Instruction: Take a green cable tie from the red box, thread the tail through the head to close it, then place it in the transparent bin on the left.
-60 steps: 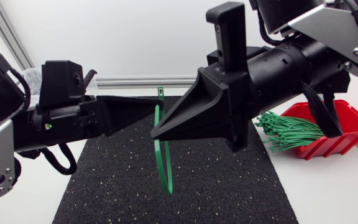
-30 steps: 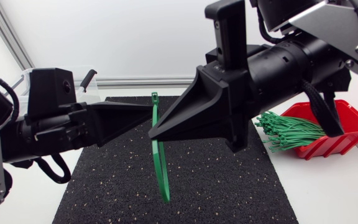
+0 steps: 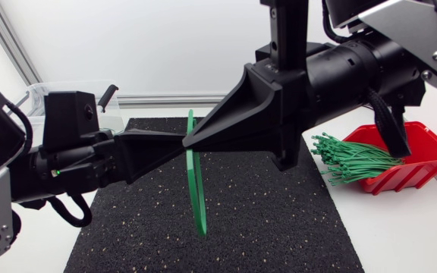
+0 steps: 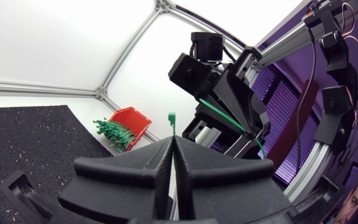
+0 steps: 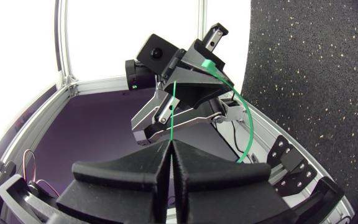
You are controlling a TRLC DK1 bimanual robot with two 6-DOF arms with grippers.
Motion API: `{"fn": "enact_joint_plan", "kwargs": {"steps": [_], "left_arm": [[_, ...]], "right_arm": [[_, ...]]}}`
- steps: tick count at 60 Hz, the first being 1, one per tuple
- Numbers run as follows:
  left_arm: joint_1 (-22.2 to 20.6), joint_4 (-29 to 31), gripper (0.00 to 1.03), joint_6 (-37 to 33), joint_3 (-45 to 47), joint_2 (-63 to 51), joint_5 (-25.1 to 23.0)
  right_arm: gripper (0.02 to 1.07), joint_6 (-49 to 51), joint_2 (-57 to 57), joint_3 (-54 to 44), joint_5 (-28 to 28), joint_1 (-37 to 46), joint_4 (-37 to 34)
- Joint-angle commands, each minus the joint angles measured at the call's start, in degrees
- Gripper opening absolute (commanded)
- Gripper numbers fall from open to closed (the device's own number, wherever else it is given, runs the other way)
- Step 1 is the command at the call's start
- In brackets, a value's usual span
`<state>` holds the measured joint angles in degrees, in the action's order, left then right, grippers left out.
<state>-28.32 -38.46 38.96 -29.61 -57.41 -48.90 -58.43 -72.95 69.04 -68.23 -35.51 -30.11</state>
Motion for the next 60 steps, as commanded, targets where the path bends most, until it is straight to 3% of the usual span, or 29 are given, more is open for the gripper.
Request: {"fn": "enact_joint_plan", "kwargs": {"steps": [1, 15, 26, 31, 35, 37, 60], "left_arm": [[-0.5, -1.2, 0.04, -0.4, -0.5, -0.9, 0.5], [-0.5, -1.6, 0.04, -0.5, -0.5, -1.0, 0.8], [-0.6, -1.7, 0.04, -0.5, -0.5, -1.2, 0.8], [-0.6, -1.7, 0.04, -0.5, -0.7, -1.4, 0.8], [-0.7, -1.7, 0.04, -0.5, -0.7, -1.4, 0.8], [-0.7, -1.7, 0.04, -0.5, -0.6, -1.4, 0.8], [-0.4, -1.7, 0.04, -0.5, -0.5, -1.8, 0.8]], "right_arm": [[0.08, -3.6, 0.1, -2.2, 1.8, -0.2, 4.0], [0.08, -4.5, 0.1, -4.2, 3.1, -2.8, 6.4], [0.07, -5.6, 0.4, -7.2, 4.9, -3.1, 12.5], [0.07, -10.2, 1.8, -9.9, 7.4, -4.5, 20.2], [0.08, -24.0, 3.4, -15.2, 8.6, -5.9, 37.4], [0.08, -27.8, 3.6, -16.2, 8.6, -5.9, 41.0], [0.07, -27.9, 6.0, -13.9, 8.4, -5.8, 31.4]]}}
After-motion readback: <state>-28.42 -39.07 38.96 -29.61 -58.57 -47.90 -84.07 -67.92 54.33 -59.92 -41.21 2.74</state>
